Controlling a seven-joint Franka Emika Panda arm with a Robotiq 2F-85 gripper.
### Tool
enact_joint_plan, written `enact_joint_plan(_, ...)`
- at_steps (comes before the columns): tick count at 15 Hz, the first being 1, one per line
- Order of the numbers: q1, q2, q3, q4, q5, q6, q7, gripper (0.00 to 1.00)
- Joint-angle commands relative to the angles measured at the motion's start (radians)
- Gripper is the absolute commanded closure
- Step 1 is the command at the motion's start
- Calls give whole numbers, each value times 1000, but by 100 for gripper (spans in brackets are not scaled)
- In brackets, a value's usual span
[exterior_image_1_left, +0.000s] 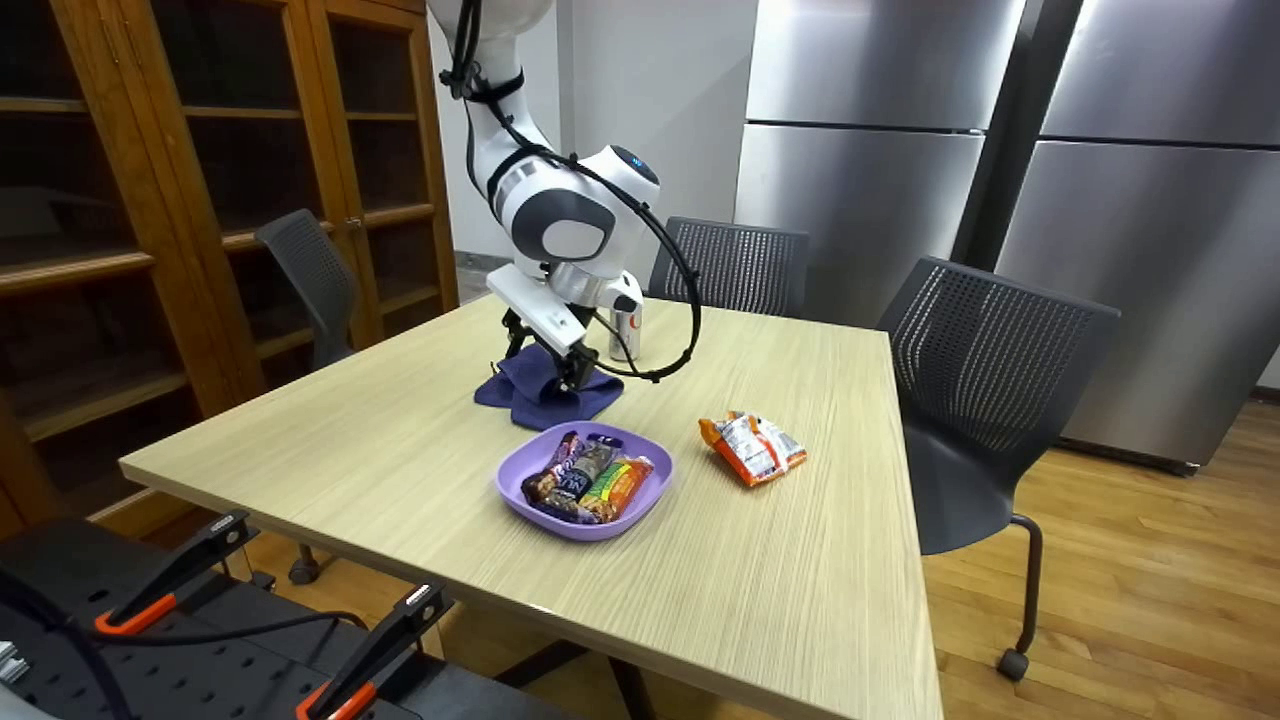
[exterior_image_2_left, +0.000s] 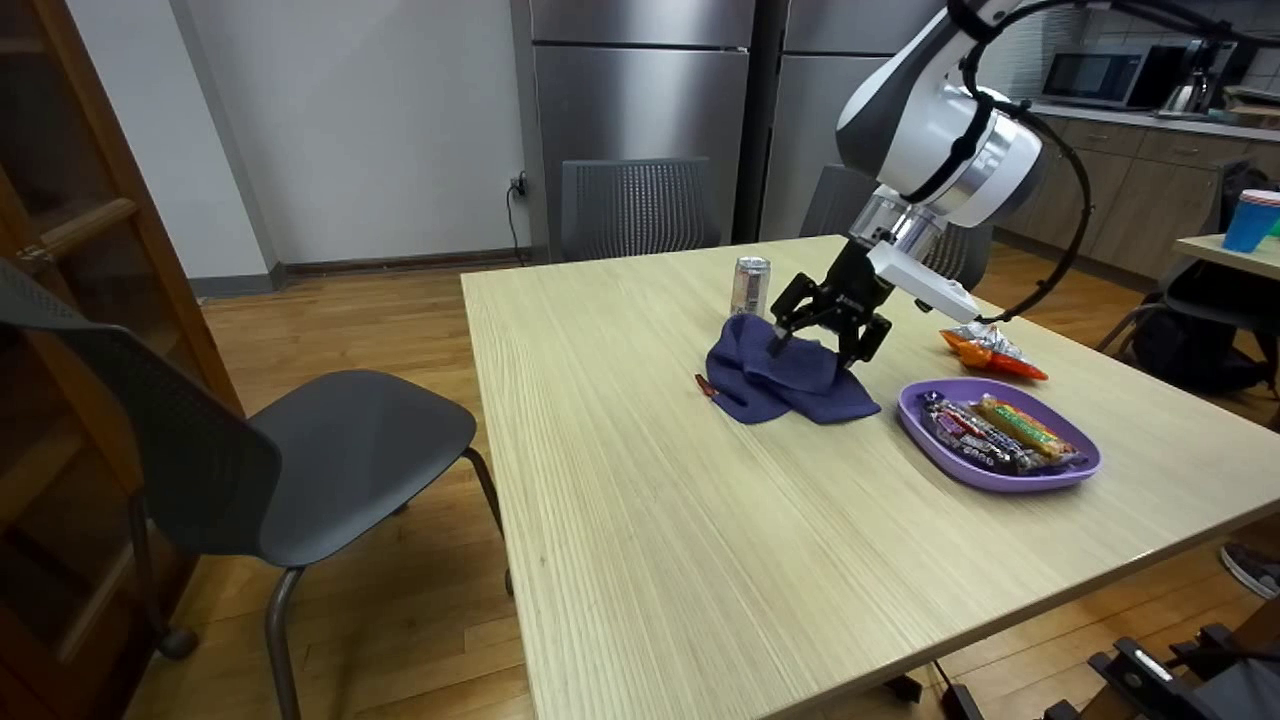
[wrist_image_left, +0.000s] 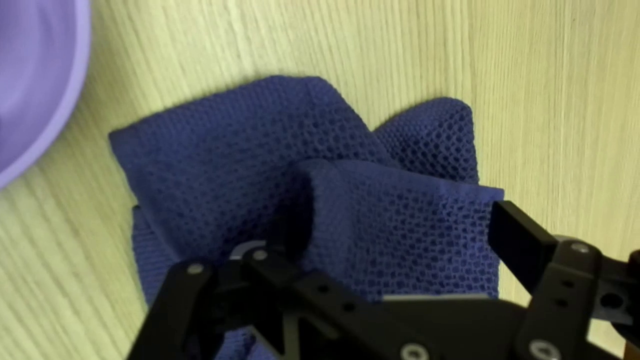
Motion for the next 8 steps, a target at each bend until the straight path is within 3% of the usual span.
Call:
enact_joint_plan(1, -31, -1, 28, 9, 23, -42, -41, 0)
enact_joint_plan(8, -34, -9, 28, -6, 30, -58, -49, 0)
